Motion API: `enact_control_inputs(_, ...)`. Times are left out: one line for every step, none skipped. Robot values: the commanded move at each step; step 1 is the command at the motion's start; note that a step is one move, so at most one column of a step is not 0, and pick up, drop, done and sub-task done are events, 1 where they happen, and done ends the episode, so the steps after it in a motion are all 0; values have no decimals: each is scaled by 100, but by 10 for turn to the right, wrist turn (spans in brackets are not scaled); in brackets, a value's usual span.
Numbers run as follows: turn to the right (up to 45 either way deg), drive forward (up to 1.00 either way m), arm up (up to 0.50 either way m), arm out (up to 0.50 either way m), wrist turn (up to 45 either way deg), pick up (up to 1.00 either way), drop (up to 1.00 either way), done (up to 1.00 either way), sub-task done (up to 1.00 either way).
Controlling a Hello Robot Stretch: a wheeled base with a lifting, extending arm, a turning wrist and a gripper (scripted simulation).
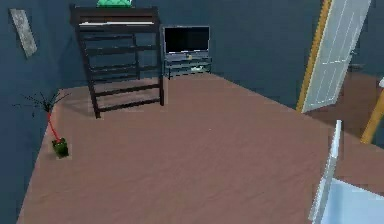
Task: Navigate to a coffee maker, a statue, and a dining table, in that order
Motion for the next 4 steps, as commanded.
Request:
enact_control_inputs(-210, 0, 0, 0, 0, 0, 0, 0, 0)
enact_control_inputs(0, 30, 0, 0, 0, 0, 0, 0, 0)
enact_control_inputs(450, 0, 0, 0, 0, 0, 0, 0, 0)
enact_control_inputs(0, 100, 0, 0, 0, 0, 0, 0, 0)
